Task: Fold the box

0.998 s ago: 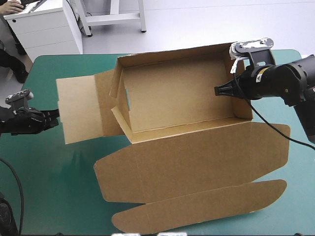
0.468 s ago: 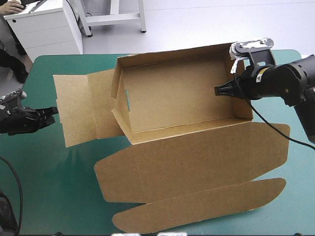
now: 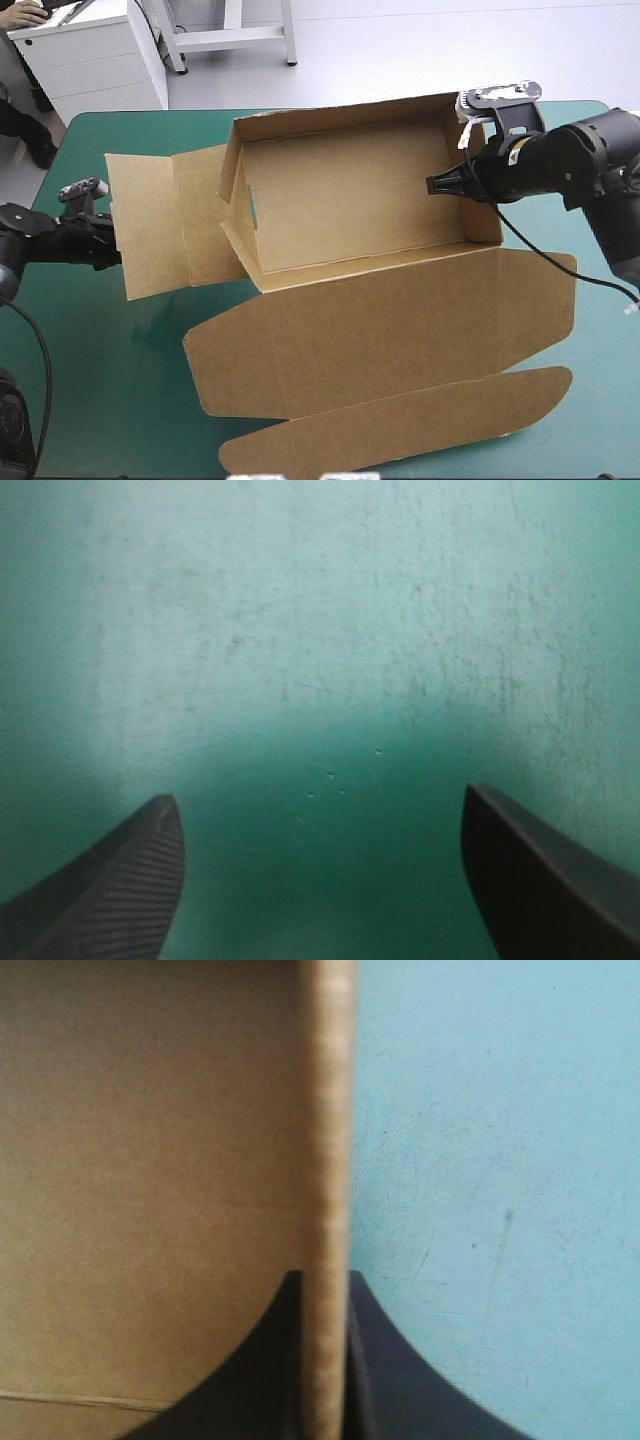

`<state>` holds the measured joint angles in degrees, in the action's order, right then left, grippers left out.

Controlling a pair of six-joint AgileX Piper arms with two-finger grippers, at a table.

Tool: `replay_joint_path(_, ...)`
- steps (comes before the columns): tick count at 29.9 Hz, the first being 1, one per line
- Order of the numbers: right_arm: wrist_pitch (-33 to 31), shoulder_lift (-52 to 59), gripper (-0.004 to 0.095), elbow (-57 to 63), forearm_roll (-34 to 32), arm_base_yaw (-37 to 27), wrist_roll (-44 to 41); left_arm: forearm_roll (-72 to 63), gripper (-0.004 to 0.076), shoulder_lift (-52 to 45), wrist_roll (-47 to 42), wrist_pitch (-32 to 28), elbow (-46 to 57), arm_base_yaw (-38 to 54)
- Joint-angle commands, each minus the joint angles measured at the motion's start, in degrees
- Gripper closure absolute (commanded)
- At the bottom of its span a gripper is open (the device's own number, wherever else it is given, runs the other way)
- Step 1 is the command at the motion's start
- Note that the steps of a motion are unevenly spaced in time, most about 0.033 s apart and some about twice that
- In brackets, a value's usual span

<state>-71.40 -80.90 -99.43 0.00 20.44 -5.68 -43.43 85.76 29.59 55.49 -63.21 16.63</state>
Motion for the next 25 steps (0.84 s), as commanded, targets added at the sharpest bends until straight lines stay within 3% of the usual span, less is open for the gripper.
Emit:
replay_joint_path(1,1.52,0.0,0.0923,-1.78,1.6,-0.33,-0.55,-3.15,0.0167,-1.92,1.52,0.72,-1.51,-2.76)
replay_joint_path(7,2.87,-2.23,0.0923,-1.78,1.6,-0.33,-0.55,-9.43,0.0167,-1.92,4.13,3.64,-1.51,-5.85)
replay_joint_path(19,3.94,-4.98,0.0923,-1.78,1.4,-0.33,-1.3,-33.47,0.0168,-1.92,16.33,18.15,-1.51,-8.04)
replay_joint_path(25,3.94,-5.11,0.0923,-1.78,0.0,-0.33,-2.05,-35.54,0.0168,-3.1,16.31,18.48,-1.51,-8.04)
